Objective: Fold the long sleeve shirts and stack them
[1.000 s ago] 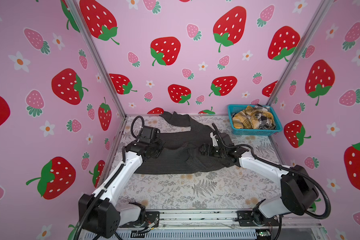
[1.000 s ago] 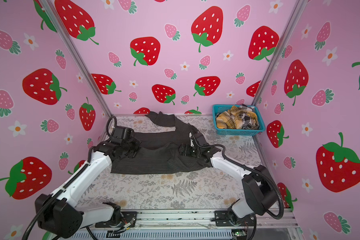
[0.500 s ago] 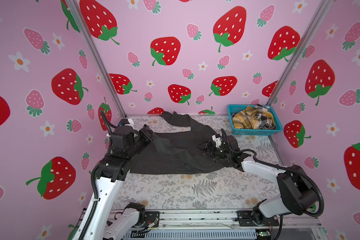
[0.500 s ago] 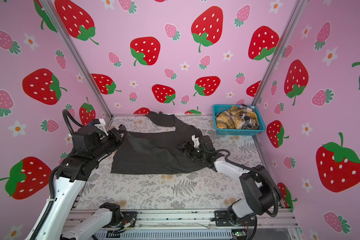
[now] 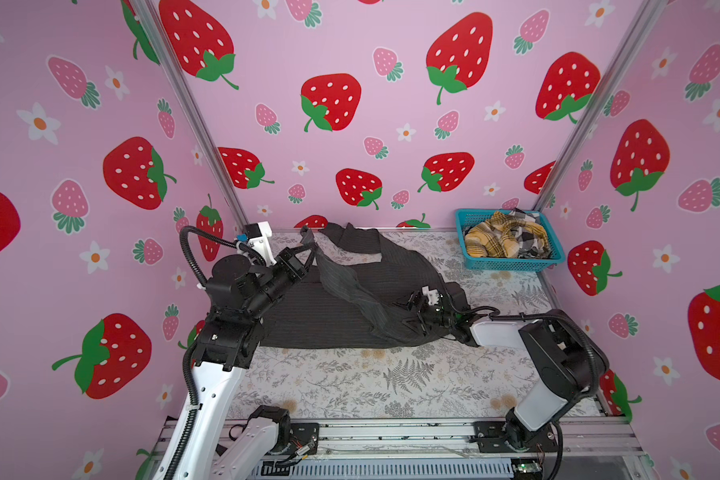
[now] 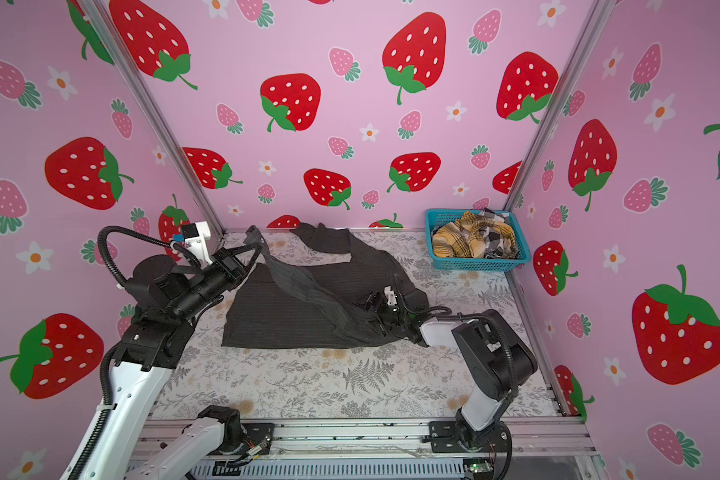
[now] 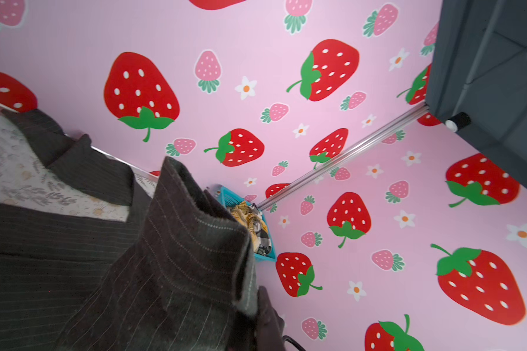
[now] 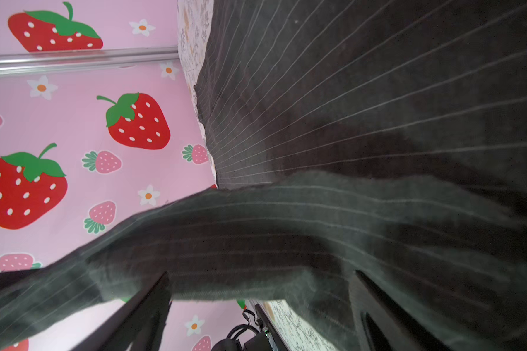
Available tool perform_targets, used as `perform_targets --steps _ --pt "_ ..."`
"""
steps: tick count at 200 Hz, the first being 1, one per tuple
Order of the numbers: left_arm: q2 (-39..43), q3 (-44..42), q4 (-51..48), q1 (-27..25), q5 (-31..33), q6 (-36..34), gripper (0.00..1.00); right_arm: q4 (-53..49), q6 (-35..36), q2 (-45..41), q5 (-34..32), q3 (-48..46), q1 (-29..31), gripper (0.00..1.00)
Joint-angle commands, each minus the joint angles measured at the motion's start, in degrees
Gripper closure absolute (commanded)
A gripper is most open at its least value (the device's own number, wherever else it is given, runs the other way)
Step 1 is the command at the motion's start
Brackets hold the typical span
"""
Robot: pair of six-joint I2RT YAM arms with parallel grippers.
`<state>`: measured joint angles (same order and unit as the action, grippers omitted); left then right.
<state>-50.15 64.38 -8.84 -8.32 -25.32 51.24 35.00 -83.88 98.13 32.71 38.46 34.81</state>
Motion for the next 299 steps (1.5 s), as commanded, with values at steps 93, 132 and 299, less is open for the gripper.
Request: perform_targets --steps 93,132,299 --pt "15.81 -11.93 14.43 7.08 -16.56 5.45 1.0 16.11 -12.24 8.0 1.65 -4.49 -5.34 0.09" --pt "19.88 -11.77 5.18 7.78 -14.3 0.0 1.0 15.9 -13.13 9.0 2.56 -5.54 -6.15 0.33" --pt "-17.75 -0.37 -15.29 9.26 14.55 -6.23 1.0 13.92 -7.1 -1.45 -2.45 -3.87 -9.58 1.0"
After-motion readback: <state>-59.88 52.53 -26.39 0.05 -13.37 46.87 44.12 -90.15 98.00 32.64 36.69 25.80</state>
